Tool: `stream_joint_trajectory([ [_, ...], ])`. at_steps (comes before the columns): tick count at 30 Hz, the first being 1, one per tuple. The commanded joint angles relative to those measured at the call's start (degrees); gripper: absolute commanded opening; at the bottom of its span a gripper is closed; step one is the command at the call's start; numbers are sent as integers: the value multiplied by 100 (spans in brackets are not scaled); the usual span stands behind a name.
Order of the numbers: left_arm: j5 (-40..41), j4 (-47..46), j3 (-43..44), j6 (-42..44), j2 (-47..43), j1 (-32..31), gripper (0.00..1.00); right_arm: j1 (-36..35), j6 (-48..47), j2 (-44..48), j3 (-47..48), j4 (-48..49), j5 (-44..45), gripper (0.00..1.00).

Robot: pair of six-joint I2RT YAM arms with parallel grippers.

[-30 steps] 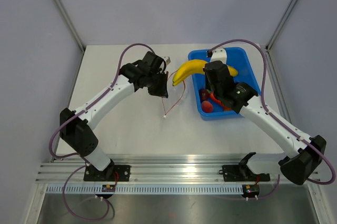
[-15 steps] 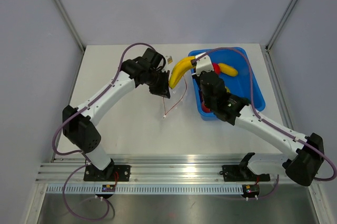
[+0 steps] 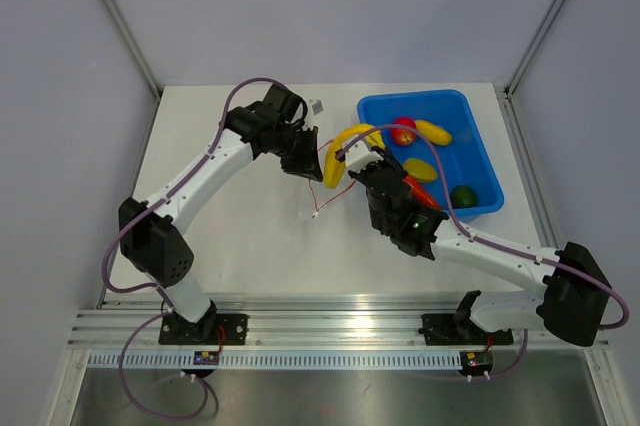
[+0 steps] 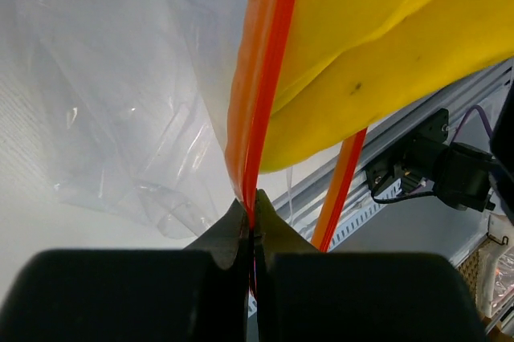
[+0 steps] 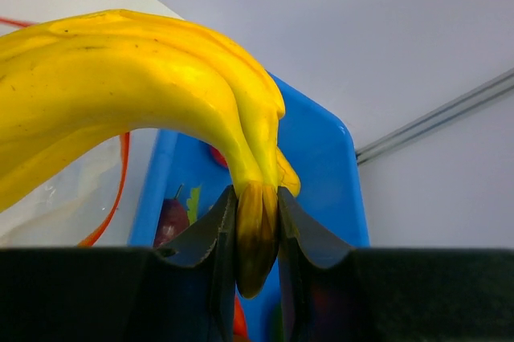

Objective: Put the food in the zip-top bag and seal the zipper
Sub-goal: Place the fake fruit in the zipper food storage bag.

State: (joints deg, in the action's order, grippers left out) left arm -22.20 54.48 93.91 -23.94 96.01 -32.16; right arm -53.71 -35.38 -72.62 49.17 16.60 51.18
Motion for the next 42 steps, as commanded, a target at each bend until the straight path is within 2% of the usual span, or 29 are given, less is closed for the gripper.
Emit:
stream_joint_trajectory([
  [1,-312,-69,321,21,41,61,0,-209,-268,449,-126,538,-256,0],
  [5,-356,-86,356,13,85,61,0,-350,-312,758,-224,195,-1081,0],
  [7,-373,-104,356,-22,102,61,0,-394,-390,767,-127,-68,-1215,0],
  [17,-444,-201,400,-84,102,61,0,-570,-251,134,277,-1044,-934,1],
  [18,-435,-183,391,-58,102,61,0,-570,-181,151,330,-1228,-934,3],
  [21,-391,-148,391,-14,172,61,0,-579,65,204,611,-1632,-1048,21],
  [22,-373,-148,391,-5,190,61,0,-588,231,265,777,-1842,-1135,28],
  [23,-373,-148,365,21,208,61,0,-588,294,309,848,-1914,-1189,40],
  [27,-382,-244,277,21,252,61,0,-588,742,704,1086,-2143,-1680,56],
  [29,-382,-254,268,13,278,61,0,-579,1067,828,1174,-2222,-2049,60],
  [33,-408,-341,242,-5,296,61,0,-561,1673,899,1402,-2554,-1840,60],
  [34,-408,-359,233,-5,287,61,0,-526,2066,873,1603,-2739,-1683,60],
  [35,-408,-376,224,-14,287,61,0,-352,2296,846,1727,-3228,-1751,59],
  [38,-417,-412,198,-5,252,61,0,79,3307,837,2009,-3829,-2154,56],
  [39,-426,-438,172,-14,234,61,0,481,3857,889,2044,-4179,-2304,55],
  [40,-435,-447,137,-22,217,61,0,659,4124,907,2062,-4330,-2575,53],
  [42,-409,-517,84,-40,129,61,0,1098,4529,943,2044,-4742,-2858,54],
])
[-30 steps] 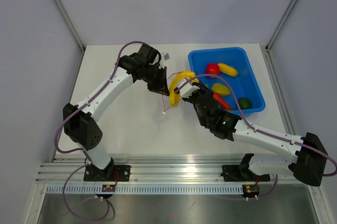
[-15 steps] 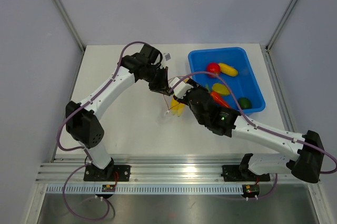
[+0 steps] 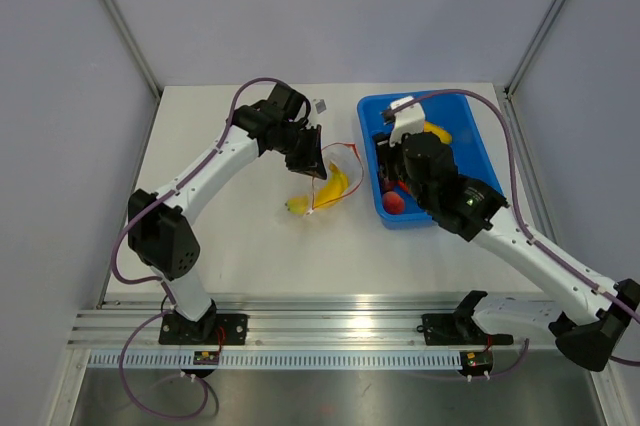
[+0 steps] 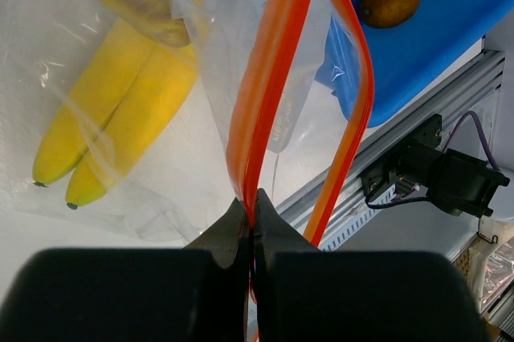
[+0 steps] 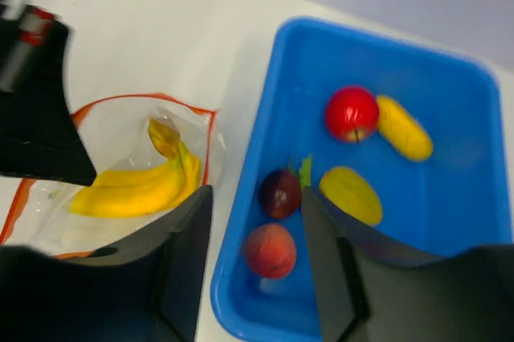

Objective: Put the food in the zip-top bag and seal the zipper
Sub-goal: Place the fake fruit in the zipper food storage bag, then adjust the zipper food storage bag at the center of the board.

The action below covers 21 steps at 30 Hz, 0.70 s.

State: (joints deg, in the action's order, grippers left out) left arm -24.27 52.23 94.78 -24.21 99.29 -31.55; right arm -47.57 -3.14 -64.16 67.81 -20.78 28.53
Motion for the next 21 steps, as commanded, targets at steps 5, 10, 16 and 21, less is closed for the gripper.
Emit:
stream_joint_trajectory([
  [5,-8,-371,-82,-102,-339,0,0,538,2202,-202,198,-1561,-1060,72],
  [10,185,-389,-179,-172,-392,0,0,679,2862,-316,22,-1141,-1909,76],
  [16,186,-450,-241,-225,-419,0,0,679,3187,-1097,-5,-727,-2423,80],
  [21,221,-415,-250,-199,-480,0,0,679,3179,-1792,135,-524,-2142,74],
])
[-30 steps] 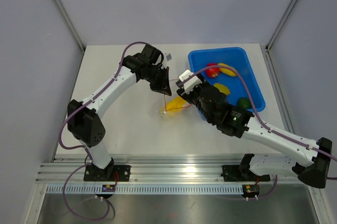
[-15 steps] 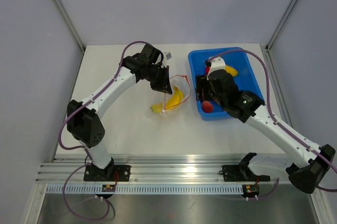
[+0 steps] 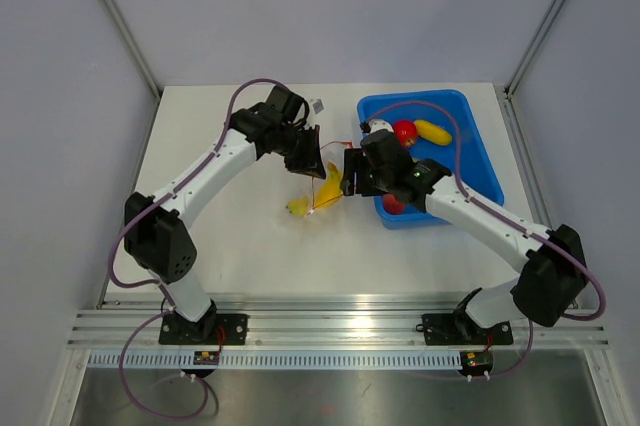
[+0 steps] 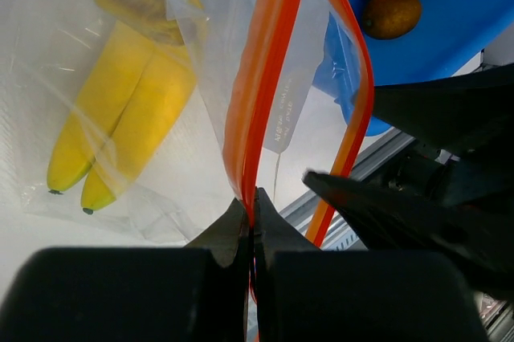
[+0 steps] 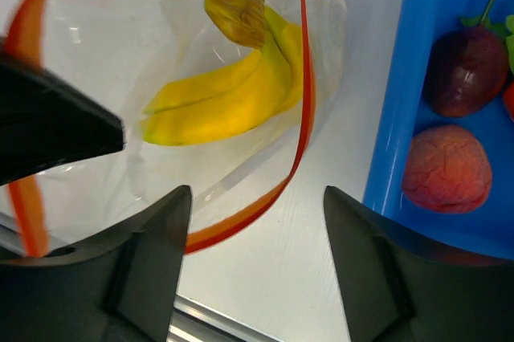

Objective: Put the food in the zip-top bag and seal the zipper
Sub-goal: Adjust the zipper food storage bag at the center of the board.

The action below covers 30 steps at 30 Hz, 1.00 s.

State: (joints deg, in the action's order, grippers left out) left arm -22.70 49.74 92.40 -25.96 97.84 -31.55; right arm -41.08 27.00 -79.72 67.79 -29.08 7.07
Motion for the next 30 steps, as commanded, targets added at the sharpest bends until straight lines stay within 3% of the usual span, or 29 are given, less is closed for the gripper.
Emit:
stream_joint_trajectory([
  [1,99,-140,-20,2,-353,0,0,30,165,-315,164,324,48,67],
  [4,169,-70,-29,81,-406,26,0,65,112,-570,322,412,136,41],
  [5,204,-61,-38,108,-441,35,0,74,69,-658,375,438,145,20],
  [8,240,1,32,205,-459,193,0,161,-115,-764,665,430,268,0],
  [15,257,291,595,319,-468,553,0,311,-599,-1053,1535,386,391,0],
  [21,-50,54,244,214,-196,553,0,460,-618,-1520,1562,447,137,0],
  [22,-77,28,243,214,-100,553,0,487,-635,-1546,1544,465,32,2],
  [23,-86,19,252,205,-55,545,0,496,-731,-1520,1553,482,-178,20],
  [24,-86,36,365,205,-20,545,0,496,-775,-1468,1527,534,-258,55],
  [26,-16,106,541,240,59,545,0,496,-985,-1249,1527,526,-390,71],
  [30,212,579,1200,511,340,545,0,548,-1338,-704,1536,395,-443,83],
])
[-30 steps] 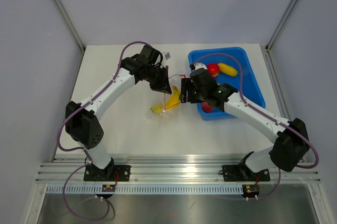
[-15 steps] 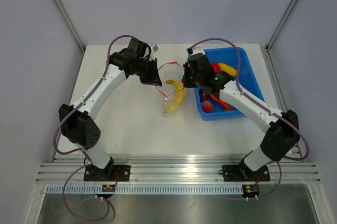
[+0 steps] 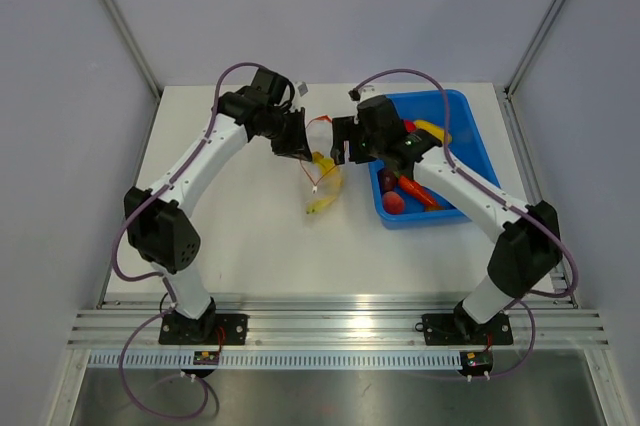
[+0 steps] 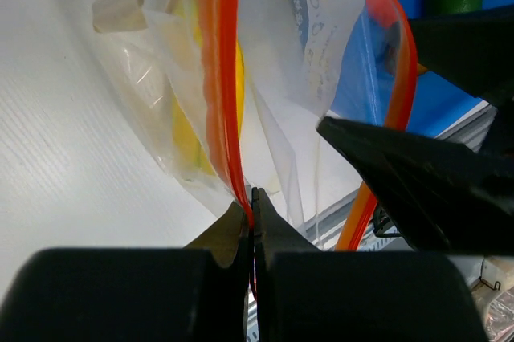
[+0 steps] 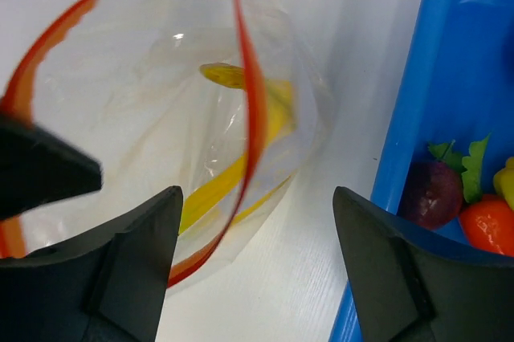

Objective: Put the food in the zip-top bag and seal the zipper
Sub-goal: Adjust the zipper food storage bag at the center of the board, then pick up the fake fruit from the bin.

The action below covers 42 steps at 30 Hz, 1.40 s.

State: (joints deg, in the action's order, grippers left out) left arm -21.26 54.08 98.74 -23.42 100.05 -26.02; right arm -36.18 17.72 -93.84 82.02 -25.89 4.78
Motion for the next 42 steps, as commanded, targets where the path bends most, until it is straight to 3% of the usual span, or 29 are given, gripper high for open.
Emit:
stream_joint_trajectory([
  [1,165,251,846,311,216,0,0,85,-461,892,104,119,-275,84],
  [5,236,375,1147,365,471,27,0,260,-690,1069,253,-197,57,83],
  [9,34,340,1174,347,533,36,0,1094,-935,1140,-1,-285,260,80],
  [13,-36,348,1148,347,507,44,0,1937,-2232,475,-46,-636,-55,93],
  [16,-186,331,1139,338,472,44,0,2159,-2963,-96,-28,-777,85,93],
  [19,-265,357,1095,391,445,44,0,2388,-3684,-458,-46,-918,-634,92],
  [22,-151,392,1033,470,393,53,0,2441,-4160,-783,15,-1041,-820,92],
  [30,-203,375,1007,496,349,62,0,2555,-4566,-1672,561,-1726,-899,92],
  [42,-203,340,910,496,348,71,0,2775,-4206,-2103,543,-1111,-592,82],
])
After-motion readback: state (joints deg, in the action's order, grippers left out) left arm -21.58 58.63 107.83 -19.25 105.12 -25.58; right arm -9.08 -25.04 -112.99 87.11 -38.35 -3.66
